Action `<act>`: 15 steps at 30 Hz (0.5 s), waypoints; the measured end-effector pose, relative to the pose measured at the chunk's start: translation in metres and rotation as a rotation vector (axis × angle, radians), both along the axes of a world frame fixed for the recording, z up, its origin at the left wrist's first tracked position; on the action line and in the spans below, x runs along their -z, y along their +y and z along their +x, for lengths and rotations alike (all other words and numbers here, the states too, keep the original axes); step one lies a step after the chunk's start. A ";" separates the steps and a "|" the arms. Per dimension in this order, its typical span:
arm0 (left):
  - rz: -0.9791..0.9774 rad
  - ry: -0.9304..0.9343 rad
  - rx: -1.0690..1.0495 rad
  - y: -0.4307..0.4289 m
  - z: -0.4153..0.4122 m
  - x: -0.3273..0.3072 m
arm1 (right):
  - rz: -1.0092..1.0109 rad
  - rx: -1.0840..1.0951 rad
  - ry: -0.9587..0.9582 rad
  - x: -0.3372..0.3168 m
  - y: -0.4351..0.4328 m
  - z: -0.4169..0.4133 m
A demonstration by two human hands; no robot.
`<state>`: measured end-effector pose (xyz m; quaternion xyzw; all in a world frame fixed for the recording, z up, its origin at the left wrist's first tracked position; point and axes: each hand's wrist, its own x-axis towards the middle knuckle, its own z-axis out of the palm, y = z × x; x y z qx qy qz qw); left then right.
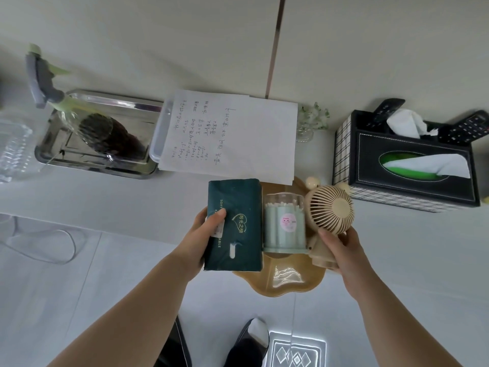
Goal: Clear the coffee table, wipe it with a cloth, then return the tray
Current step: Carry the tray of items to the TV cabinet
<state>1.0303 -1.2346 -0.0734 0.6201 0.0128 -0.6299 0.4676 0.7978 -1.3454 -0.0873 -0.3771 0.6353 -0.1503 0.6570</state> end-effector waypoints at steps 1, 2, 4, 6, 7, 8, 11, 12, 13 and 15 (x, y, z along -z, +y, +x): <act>-0.001 0.000 0.001 0.000 0.000 0.000 | -0.008 0.001 0.013 0.000 -0.001 0.000; -0.003 0.001 0.003 0.001 0.000 0.000 | -0.014 0.005 0.024 0.000 -0.001 0.000; -0.005 0.003 0.004 0.002 0.000 0.000 | -0.014 0.006 0.034 0.000 -0.002 0.001; -0.004 0.002 0.009 0.003 -0.001 0.001 | -0.013 0.002 0.043 -0.001 -0.003 0.001; -0.006 0.001 0.009 0.004 -0.001 0.001 | -0.014 0.001 0.050 -0.001 -0.003 0.001; -0.005 0.001 0.008 0.004 -0.001 0.002 | -0.014 0.002 0.057 -0.002 -0.003 0.001; 0.016 0.001 -0.001 0.004 -0.002 0.004 | -0.033 0.005 0.082 -0.004 -0.005 0.001; 0.027 0.000 -0.005 0.004 -0.002 0.004 | -0.048 0.006 0.090 -0.004 -0.005 0.001; 0.037 -0.002 -0.007 0.003 -0.002 0.004 | -0.062 0.011 0.091 -0.005 -0.006 0.001; 0.047 -0.008 -0.003 0.002 -0.003 0.002 | -0.074 0.032 0.075 -0.005 -0.007 0.000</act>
